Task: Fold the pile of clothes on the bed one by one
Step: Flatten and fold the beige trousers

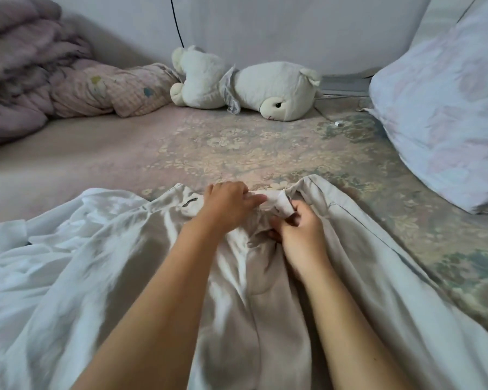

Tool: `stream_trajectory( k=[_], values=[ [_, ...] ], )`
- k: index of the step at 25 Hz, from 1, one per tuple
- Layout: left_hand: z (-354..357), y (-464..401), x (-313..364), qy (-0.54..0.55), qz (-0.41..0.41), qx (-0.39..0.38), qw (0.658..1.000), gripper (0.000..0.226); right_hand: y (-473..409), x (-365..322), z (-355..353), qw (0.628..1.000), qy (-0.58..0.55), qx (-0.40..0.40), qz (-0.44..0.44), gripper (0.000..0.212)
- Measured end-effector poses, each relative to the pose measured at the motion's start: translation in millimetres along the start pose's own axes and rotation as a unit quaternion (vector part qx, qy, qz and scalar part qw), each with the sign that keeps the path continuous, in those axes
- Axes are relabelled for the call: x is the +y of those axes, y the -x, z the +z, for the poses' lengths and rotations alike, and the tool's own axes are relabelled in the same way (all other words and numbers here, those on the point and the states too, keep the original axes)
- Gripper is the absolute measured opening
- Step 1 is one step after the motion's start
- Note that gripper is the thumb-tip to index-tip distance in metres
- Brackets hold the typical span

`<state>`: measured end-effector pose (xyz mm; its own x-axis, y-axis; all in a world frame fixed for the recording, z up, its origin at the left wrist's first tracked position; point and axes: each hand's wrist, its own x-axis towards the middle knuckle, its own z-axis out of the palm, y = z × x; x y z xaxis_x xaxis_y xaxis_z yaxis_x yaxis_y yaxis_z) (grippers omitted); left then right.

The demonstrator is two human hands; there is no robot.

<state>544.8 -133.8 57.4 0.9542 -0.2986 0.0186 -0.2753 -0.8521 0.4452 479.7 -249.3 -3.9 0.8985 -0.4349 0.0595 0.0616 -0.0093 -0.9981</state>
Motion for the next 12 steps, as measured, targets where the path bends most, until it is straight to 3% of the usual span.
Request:
stream_trajectory(
  k=[2, 4, 6, 8, 10, 12],
  values=[
    [-4, 1, -6, 0.105, -0.024, 0.012, 0.994, 0.030, 0, -1, 0, 1.000, -0.011, -0.009, 0.007, 0.024],
    [0, 17, -11, 0.240, -0.045, 0.064, 0.968, 0.021, 3, -5, 1, 1.000, -0.006, -0.019, 0.004, 0.020],
    [12, 41, -13, 0.350, -0.037, 0.121, 0.928, 0.010, 7, -10, 4, 0.999, 0.014, -0.025, -0.021, 0.012],
    [25, 59, -15, 0.474, -0.022, 0.142, 0.869, 0.014, 12, -15, 7, 0.998, 0.018, -0.046, -0.048, 0.013],
    [32, 53, -17, 0.528, -0.042, 0.160, 0.833, 0.018, 11, -17, 8, 0.996, -0.005, -0.073, -0.046, 0.019],
    [34, 47, -15, 0.526, -0.060, 0.182, 0.828, 0.015, 12, -19, 7, 0.995, -0.026, -0.088, -0.040, 0.020]
  ],
)
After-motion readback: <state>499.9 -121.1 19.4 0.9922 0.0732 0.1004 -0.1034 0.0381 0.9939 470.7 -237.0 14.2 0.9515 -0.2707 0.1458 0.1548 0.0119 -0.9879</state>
